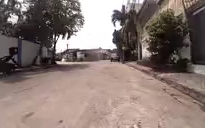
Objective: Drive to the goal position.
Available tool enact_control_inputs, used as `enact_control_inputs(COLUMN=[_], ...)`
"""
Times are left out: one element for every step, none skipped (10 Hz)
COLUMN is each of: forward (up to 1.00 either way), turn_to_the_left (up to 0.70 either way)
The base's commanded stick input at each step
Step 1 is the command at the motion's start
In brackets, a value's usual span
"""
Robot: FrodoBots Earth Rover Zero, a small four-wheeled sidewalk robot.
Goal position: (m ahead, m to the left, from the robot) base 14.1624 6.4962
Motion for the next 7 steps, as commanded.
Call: enact_control_inputs(forward=[0.70,0.70,0.70,0.70,0.70,0.70,0.70], turn_to_the_left=[0.00,0.00,0.00,0.00,0.00,0.00,0.00])
